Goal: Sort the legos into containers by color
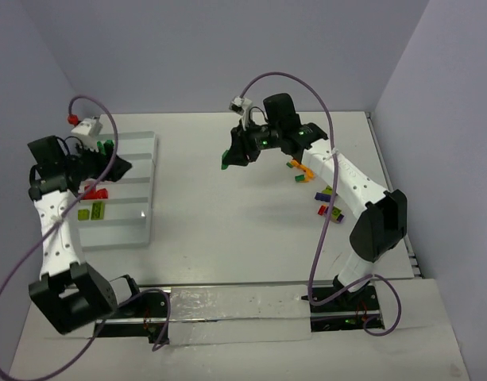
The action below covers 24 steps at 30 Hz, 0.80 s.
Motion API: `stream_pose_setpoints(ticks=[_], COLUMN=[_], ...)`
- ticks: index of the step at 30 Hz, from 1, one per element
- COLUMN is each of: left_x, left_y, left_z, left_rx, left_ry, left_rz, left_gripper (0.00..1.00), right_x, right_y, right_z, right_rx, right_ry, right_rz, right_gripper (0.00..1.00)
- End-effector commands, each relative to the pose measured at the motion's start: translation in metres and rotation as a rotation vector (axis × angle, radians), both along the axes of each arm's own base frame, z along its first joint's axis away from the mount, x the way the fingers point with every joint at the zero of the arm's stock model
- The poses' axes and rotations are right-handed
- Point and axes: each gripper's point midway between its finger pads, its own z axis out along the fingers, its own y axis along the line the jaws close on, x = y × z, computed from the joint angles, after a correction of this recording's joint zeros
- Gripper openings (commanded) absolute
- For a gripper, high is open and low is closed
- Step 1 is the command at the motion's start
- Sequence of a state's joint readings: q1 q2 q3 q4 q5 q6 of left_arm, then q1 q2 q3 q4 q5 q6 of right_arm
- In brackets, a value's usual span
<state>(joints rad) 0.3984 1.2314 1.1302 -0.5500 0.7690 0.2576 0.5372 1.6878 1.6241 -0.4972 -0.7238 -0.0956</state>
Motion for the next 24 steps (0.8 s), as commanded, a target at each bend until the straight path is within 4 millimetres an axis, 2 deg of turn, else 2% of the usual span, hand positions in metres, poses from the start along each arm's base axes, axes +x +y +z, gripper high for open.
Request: stream_pose_setpoints(ticks=[1, 3, 5, 9, 11, 15, 24], left_x=[-0.036, -0.031, -0.030, -0.029, -0.032, -0.032, -0.013], left_y=[-0.108, -0.114, -0.134, -0.162, -0.182, -0.210, -0.236], left_z=[0.039, 0.036, 0.036, 0.038, 0.034, 0.027, 0.027], left_rx=[-0.289, -0.307, -0.359, -0.331, -0.312, -0.271, -0.209], left_ry=[-0.126, -0.133, -0.092, -0.071, -0.049, -0.027, -0.018], left_rz=[-0.336, -0.346, -0.376, -0.424, -0.465, -0.492, -0.473], left_gripper=[0.68, 0.68, 0.69, 0.69, 0.70, 0.70, 0.70], right_x=[-0.018, -0.016, -0.013, -0.002, 0.003, 0.015, 0.029], right_y=[0.012, 0.015, 0.016, 0.021, 0.021, 0.017, 0.006], right_z=[0.029, 0.029, 0.028, 0.030, 0.025, 0.016, 0.005], right_rx=[0.202, 0.246, 0.298, 0.339, 0.342, 0.353, 0.347], right_ry=[0.214, 0.291, 0.386, 0.479, 0.508, 0.589, 0.683], right_rz=[0.050, 0.026, 0.001, -0.082, -0.122, -0.213, -0.384], right_gripper=[0.00, 0.00, 0.00, 0.00, 0.00, 0.00, 0.00])
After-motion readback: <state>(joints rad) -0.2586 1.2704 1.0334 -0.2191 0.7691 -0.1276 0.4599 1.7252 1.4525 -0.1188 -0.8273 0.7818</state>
